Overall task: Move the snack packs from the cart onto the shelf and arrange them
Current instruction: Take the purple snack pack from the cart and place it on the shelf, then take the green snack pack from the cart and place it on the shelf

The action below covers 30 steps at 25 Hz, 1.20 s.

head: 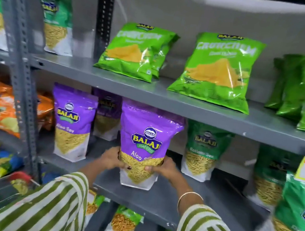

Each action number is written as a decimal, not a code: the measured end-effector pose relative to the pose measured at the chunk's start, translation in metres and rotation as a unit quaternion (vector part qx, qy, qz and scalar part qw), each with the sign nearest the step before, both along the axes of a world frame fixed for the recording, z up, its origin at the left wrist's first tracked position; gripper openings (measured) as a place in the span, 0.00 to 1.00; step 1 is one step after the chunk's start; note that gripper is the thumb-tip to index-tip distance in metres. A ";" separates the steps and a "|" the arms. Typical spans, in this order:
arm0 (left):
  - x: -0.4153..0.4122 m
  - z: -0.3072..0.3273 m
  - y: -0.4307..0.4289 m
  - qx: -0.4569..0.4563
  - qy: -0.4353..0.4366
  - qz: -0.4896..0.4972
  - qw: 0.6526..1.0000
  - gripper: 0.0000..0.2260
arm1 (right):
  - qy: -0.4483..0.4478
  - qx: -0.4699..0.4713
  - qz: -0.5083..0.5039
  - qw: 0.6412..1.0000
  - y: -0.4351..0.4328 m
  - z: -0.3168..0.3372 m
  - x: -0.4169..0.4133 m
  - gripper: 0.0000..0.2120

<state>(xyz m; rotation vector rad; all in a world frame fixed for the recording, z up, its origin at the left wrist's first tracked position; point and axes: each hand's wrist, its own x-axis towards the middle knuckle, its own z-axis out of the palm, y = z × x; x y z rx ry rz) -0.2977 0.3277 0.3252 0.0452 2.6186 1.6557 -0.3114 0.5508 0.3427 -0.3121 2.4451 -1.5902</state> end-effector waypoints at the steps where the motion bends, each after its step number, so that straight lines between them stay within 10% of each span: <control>1: -0.014 -0.009 0.002 -0.002 -0.009 -0.005 1.000 0.31 | -0.001 -0.002 -0.017 1.000 0.006 -0.008 -0.006 0.26; 19: -0.062 -0.041 0.003 0.004 -0.033 0.028 0.999 0.26 | -0.042 -0.131 -0.038 0.990 -0.007 -0.057 -0.055 0.21; 22: -0.033 -0.040 -0.002 -0.041 -0.024 0.093 0.995 0.39 | -0.129 0.016 0.004 0.992 -0.006 -0.038 -0.050 0.20; 25: 0.010 -0.042 -0.030 -0.052 0.008 0.169 0.984 0.36 | -0.256 0.284 0.080 0.921 -0.026 -0.018 -0.034 0.20; 30: 0.099 -0.077 -0.132 -0.116 -0.059 0.297 0.946 0.26 | -0.129 0.353 0.242 0.895 -0.129 -0.019 -0.004 0.17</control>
